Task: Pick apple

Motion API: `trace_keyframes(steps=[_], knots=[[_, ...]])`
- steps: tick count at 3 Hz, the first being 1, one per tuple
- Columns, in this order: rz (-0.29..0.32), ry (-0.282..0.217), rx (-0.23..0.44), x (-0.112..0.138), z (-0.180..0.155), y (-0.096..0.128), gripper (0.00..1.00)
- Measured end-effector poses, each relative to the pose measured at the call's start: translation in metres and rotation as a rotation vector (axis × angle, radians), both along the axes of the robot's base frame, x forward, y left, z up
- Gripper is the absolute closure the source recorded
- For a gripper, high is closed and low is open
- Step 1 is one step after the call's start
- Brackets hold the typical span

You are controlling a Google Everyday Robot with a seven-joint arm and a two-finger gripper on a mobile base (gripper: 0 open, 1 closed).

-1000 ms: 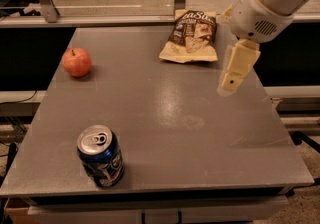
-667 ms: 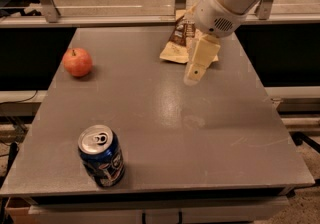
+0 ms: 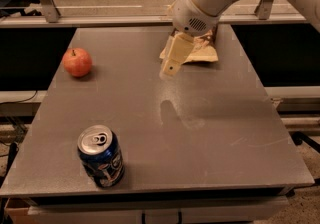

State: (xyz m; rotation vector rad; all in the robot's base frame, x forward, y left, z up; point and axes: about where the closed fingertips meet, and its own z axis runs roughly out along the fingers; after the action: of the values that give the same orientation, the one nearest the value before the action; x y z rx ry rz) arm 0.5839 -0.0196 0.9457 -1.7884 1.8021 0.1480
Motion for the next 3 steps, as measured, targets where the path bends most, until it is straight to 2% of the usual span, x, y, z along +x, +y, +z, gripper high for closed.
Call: trace_keyframes(steps=[1, 3], knots=[[0.036, 0.003, 0.069, 0.012, -0.010, 0.024, 0.00], [0.138, 0.055, 0.315, 0.058, -0.052, 0.129, 0.00]])
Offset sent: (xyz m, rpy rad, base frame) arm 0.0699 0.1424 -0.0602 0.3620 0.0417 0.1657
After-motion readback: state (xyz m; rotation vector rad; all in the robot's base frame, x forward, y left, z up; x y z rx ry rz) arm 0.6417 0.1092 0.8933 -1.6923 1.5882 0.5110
